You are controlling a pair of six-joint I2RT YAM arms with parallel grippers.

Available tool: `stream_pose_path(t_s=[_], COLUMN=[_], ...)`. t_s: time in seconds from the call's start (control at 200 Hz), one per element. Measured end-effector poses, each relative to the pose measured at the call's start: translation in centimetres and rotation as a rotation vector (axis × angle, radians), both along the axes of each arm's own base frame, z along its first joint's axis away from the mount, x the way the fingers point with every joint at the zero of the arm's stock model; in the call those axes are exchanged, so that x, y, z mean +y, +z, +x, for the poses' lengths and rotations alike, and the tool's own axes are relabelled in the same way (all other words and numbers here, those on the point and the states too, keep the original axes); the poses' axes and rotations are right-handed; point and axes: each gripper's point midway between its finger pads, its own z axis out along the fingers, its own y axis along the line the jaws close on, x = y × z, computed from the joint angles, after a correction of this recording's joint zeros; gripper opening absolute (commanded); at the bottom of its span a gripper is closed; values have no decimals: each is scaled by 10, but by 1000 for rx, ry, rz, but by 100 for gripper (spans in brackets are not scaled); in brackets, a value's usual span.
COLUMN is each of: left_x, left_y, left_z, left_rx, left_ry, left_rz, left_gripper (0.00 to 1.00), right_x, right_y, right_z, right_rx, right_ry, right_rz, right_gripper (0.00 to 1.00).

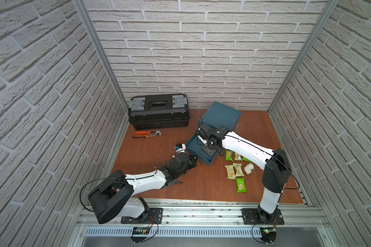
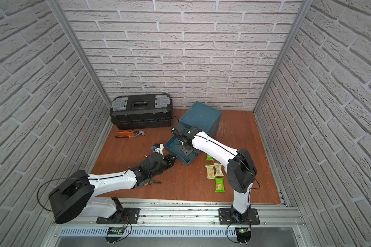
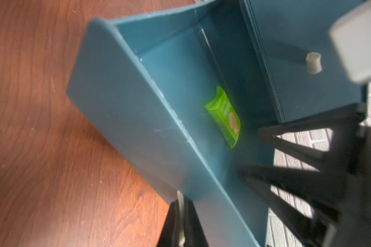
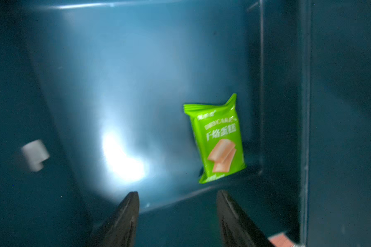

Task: Take the cookies out of the drawer
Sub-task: Pick up the cookie from the drawer.

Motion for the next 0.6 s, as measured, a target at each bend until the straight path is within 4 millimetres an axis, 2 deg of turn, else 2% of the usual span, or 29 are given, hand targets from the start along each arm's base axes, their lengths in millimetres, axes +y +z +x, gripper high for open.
stream_pose_path(t_s=[0.35,0.6], left_x=[2,3], left_y=[2,1], left_z=[1,0], left_rx=[-5,-3], left_ry=[6,6], left_rz=[-5,-2], left_gripper=[0,0], right_x=[-9,-13], right_y=[-20,-22], right_z=[23,31], right_rx=[8,-3], right_ry=[-15,-27], right_rz=[-21,-14], right_gripper=[62,59])
